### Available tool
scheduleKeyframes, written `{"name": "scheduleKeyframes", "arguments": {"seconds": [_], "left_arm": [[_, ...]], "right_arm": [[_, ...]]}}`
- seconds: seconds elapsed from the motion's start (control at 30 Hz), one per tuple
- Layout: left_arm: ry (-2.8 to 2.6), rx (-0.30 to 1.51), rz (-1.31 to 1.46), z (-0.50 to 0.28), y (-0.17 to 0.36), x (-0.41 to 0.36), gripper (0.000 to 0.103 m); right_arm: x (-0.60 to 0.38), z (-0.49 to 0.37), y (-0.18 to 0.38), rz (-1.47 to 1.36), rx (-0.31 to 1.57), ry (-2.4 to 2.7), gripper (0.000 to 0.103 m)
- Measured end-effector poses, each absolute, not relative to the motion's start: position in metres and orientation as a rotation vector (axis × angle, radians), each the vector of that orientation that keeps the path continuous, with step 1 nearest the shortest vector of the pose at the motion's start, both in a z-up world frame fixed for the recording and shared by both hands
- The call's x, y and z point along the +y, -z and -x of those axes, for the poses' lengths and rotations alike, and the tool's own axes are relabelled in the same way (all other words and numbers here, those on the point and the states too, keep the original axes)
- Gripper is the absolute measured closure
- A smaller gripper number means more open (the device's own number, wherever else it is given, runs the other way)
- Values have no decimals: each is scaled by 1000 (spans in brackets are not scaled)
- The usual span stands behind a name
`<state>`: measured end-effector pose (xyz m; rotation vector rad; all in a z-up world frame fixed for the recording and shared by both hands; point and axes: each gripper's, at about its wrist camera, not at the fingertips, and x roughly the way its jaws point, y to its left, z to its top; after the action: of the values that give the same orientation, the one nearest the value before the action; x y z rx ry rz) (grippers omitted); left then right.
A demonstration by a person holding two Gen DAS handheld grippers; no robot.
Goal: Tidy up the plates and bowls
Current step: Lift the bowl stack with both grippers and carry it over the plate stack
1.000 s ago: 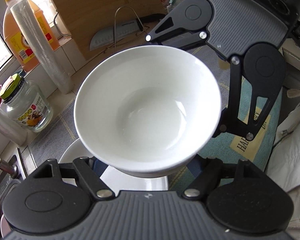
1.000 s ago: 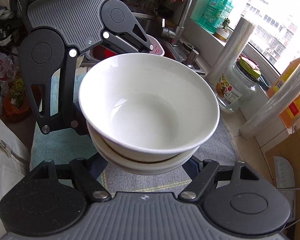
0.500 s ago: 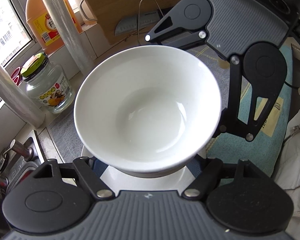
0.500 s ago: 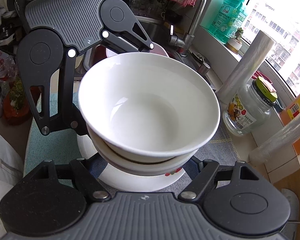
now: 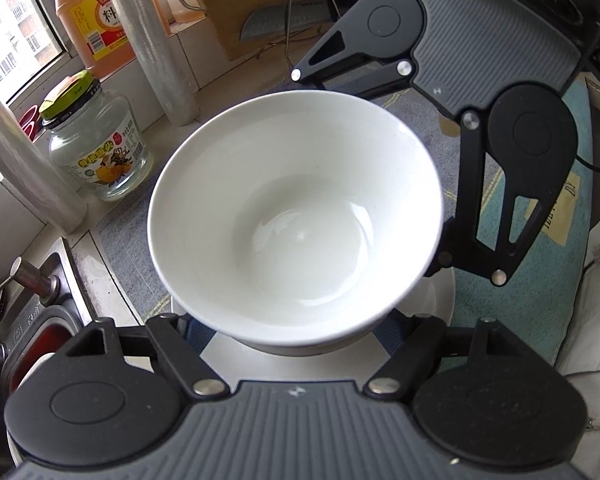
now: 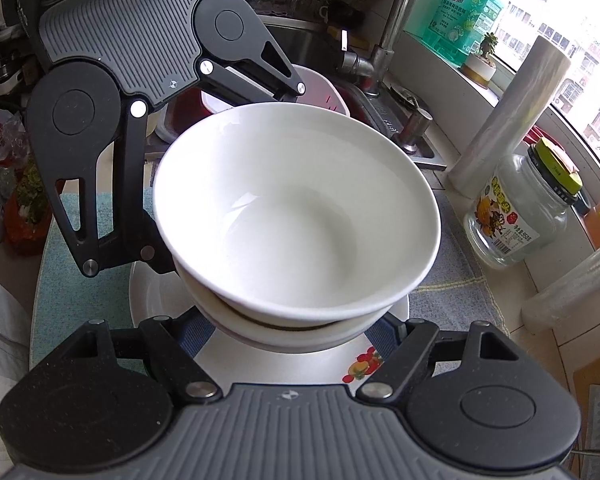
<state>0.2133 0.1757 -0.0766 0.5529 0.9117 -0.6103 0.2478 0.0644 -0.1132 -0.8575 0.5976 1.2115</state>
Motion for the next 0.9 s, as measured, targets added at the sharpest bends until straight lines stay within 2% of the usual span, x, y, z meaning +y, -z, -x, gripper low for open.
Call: {"name": "scheduleKeyframes", "arguments": {"seconds": [0.9], "left_arm": [[664, 967, -496, -232, 88, 184, 24]], "right_arm": [[71, -262, 123, 821, 691, -1223, 20]]}}
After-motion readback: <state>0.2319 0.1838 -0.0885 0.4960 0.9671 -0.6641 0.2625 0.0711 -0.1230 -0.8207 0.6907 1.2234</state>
